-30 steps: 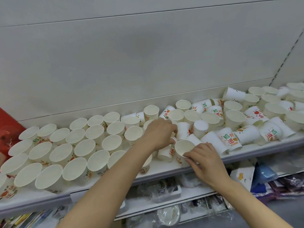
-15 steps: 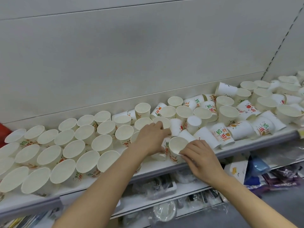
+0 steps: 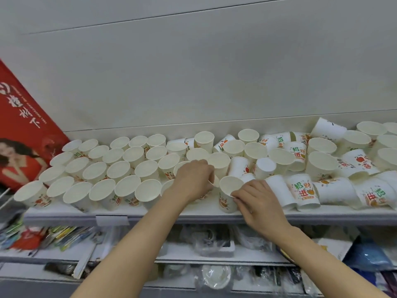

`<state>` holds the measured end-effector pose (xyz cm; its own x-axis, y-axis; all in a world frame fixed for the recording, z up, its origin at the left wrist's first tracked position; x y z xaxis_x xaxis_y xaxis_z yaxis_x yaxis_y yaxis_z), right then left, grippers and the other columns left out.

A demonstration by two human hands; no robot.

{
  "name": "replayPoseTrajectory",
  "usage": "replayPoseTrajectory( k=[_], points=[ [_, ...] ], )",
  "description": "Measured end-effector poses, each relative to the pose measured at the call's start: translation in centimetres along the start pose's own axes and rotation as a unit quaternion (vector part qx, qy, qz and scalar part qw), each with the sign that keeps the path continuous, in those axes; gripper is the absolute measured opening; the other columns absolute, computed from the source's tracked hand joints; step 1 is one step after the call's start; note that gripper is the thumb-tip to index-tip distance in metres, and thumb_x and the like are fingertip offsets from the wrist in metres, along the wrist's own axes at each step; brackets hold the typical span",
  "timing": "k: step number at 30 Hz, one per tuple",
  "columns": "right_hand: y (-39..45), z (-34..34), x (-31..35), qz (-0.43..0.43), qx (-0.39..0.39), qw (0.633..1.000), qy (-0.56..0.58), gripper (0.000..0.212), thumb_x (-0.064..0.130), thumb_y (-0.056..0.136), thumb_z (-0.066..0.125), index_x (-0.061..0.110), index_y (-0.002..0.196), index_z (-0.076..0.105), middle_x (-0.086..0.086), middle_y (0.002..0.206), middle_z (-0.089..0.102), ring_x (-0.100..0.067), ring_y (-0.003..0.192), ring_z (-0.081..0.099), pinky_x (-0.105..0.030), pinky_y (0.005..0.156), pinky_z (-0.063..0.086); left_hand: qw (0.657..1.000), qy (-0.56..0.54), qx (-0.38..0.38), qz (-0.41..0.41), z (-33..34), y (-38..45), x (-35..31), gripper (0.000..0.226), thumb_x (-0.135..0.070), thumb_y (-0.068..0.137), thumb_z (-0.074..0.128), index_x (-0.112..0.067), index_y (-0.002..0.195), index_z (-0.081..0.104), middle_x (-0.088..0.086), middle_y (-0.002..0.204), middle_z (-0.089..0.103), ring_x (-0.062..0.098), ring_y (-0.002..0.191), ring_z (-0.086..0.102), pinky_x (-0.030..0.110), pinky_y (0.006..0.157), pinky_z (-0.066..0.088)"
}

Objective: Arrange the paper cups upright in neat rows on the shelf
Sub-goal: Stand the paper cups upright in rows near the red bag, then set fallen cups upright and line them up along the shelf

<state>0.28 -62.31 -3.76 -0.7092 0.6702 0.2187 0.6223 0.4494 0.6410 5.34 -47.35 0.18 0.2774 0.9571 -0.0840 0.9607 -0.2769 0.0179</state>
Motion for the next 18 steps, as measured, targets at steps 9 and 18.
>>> replayPoseTrajectory(
  k=[9,18],
  points=[
    [0.6,0.6,0.2,-0.062,0.004,0.998,-0.006,0.014,0.012,0.085,0.061,0.011,0.098,0.068,-0.002,0.087,0.061,-0.026,0.081,0.05,-0.034,0.076,0.037,0.991,-0.066,-0.104,-0.06,1.3,-4.3,2.2,0.013,-0.039,0.09,0.064,-0.029,0.097,0.061,-0.011,0.098,0.062,0.011,0.092,0.057,0.03,0.072,0.048],
    [0.4,0.5,-0.2,-0.064,-0.012,0.997,0.031,0.026,0.031,0.09,0.062,0.012,0.106,0.07,0.0,0.1,0.065,-0.022,0.091,0.055,-0.033,0.082,0.042,0.976,-0.136,-0.148,-0.085,-1.1,-5.2,5.4,0.022,-0.046,0.086,0.068,-0.037,0.105,0.065,-0.023,0.097,0.056,-0.001,0.078,0.056,0.026,0.069,0.045]
  ],
)
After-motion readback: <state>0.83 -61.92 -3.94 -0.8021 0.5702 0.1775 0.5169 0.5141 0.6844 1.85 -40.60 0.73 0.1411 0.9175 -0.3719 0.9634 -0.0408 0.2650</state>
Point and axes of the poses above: each hand's wrist, its own y-axis towards the middle knuckle, its own z-axis out of the palm, x = y × z, the point moved 7 cm from there along y, towards the middle knuckle
